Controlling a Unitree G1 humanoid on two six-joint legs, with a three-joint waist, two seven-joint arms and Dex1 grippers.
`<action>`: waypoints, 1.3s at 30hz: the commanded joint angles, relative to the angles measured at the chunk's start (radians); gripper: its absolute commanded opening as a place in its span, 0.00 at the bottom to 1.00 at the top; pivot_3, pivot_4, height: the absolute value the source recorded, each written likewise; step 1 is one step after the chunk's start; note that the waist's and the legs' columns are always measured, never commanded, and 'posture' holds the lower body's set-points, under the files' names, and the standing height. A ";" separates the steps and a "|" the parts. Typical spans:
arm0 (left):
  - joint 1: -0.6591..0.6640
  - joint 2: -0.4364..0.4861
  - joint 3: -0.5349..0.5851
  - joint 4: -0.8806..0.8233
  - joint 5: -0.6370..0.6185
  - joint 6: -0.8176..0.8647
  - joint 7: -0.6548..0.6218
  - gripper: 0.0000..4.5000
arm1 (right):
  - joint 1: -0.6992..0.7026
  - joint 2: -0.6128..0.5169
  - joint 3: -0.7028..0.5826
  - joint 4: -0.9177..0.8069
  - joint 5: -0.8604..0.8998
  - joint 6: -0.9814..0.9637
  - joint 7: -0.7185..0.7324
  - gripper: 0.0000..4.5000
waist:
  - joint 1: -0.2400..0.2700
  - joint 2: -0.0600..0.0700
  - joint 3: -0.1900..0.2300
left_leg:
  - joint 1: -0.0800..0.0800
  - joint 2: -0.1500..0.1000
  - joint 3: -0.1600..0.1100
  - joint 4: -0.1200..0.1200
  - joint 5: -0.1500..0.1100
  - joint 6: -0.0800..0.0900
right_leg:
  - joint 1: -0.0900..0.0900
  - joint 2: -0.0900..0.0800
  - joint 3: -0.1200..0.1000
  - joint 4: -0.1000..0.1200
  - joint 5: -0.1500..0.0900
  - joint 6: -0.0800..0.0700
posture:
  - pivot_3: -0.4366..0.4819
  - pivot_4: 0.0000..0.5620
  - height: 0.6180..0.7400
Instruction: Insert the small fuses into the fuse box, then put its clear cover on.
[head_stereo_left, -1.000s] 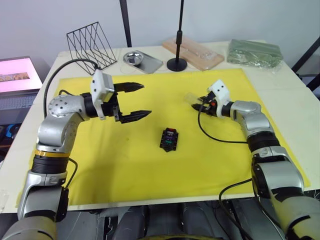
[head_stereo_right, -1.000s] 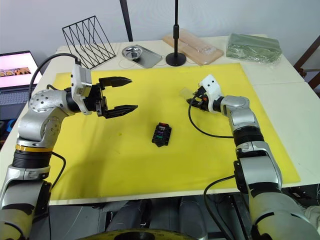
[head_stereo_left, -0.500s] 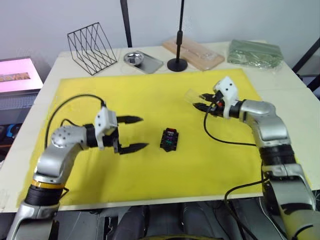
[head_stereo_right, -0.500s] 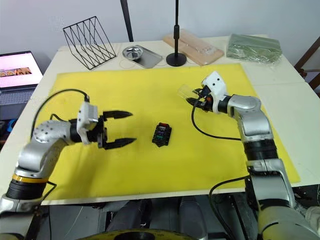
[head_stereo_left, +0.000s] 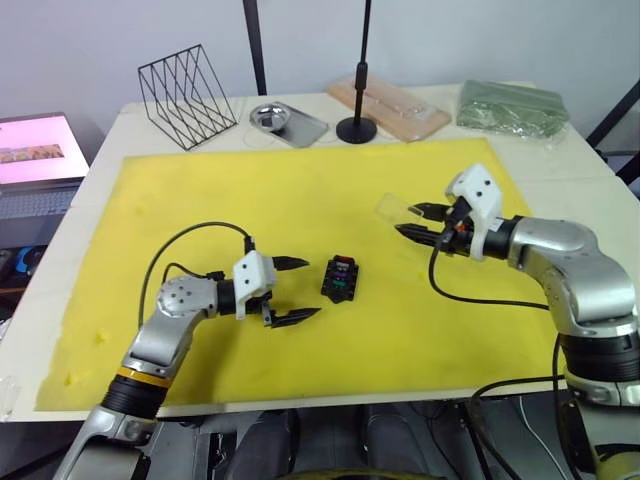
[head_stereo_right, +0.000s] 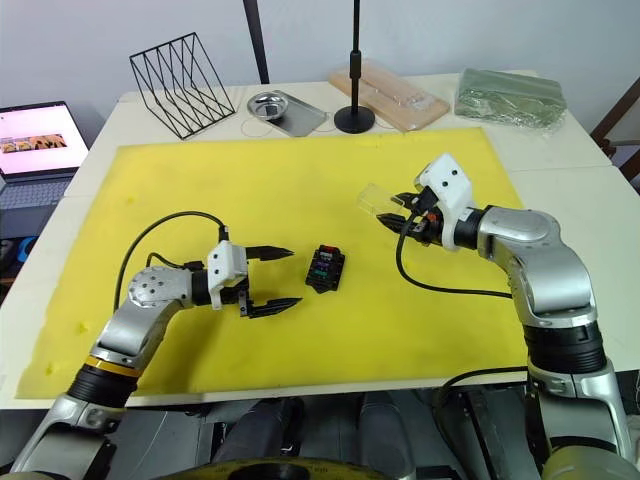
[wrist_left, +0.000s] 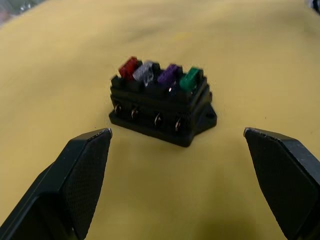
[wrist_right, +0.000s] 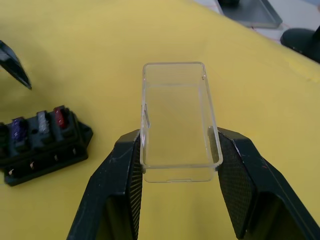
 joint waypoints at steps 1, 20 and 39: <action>-0.039 -0.019 -0.012 0.050 0.052 -0.051 0.046 1.00 | -0.008 -0.018 -0.038 -0.045 0.020 0.004 -0.024 0.40 | 0.000 0.000 0.000 | 0.000 0.000 0.000 0.000 0.000 0.000 | 0.000 0.000 0.000 0.000 0.000 0.000 | 0.48 0.27 1.00; -0.091 -0.069 0.057 0.130 -0.034 -0.009 0.093 1.00 | 0.011 -0.056 -0.054 -0.037 0.034 -0.013 -0.064 0.40 | 0.014 0.000 0.000 | 0.000 0.000 0.000 0.003 0.000 0.001 | 0.001 0.000 -0.001 0.001 0.000 0.000 | 0.48 0.27 1.00; -0.094 -0.147 -0.032 -0.054 0.004 0.163 0.207 1.00 | 0.031 -0.055 -0.020 -0.040 0.034 -0.039 -0.075 0.40 | 0.020 0.000 0.000 | 0.000 0.000 0.000 0.005 -0.001 0.002 | 0.002 0.000 -0.001 0.001 0.000 0.000 | 0.48 0.27 1.00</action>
